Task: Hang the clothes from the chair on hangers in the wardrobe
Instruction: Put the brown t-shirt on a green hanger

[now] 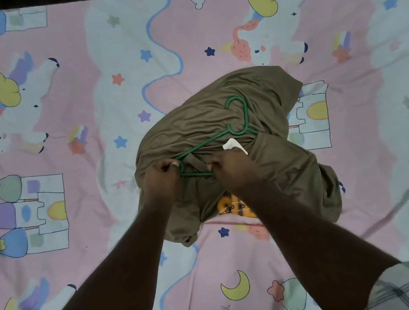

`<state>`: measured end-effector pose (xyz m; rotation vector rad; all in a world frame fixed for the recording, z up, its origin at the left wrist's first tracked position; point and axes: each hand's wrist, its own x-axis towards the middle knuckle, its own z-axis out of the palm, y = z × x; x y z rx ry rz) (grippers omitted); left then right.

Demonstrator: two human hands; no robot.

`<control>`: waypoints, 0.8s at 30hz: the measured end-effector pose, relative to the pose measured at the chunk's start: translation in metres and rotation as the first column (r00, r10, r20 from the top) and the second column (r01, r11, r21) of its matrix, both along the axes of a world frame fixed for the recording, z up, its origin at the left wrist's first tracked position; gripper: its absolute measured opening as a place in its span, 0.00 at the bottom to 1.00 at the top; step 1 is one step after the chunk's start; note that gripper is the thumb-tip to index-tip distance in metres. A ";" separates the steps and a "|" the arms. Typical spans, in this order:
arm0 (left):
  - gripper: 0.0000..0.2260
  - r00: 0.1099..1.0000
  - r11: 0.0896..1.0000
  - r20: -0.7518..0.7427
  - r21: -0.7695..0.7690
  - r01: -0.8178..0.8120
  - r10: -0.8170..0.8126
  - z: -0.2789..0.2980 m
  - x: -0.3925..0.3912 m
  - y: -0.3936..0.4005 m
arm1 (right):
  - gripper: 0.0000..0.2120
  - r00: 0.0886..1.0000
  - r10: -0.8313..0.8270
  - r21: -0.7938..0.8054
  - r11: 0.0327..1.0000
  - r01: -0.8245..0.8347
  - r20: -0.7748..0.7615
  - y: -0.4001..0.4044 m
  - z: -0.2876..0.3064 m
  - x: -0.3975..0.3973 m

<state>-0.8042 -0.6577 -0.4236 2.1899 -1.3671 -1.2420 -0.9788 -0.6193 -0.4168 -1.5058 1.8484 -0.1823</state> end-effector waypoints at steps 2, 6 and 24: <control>0.07 0.989 0.996 -0.116 0.043 -0.082 0.087 -0.003 0.005 -0.003 | 0.16 1.000 -0.003 -0.025 1.000 0.003 -0.010 -0.012 -0.004 -0.002; 0.07 0.957 0.984 -0.230 0.081 -0.161 0.176 -0.006 0.008 -0.009 | 0.14 0.963 0.165 -0.016 0.985 -0.173 -0.214 -0.050 -0.010 -0.021; 0.06 0.869 0.946 -0.377 0.089 -0.311 0.321 -0.012 0.001 -0.001 | 0.16 0.912 0.251 -0.031 0.961 -0.276 -0.325 -0.087 0.017 -0.050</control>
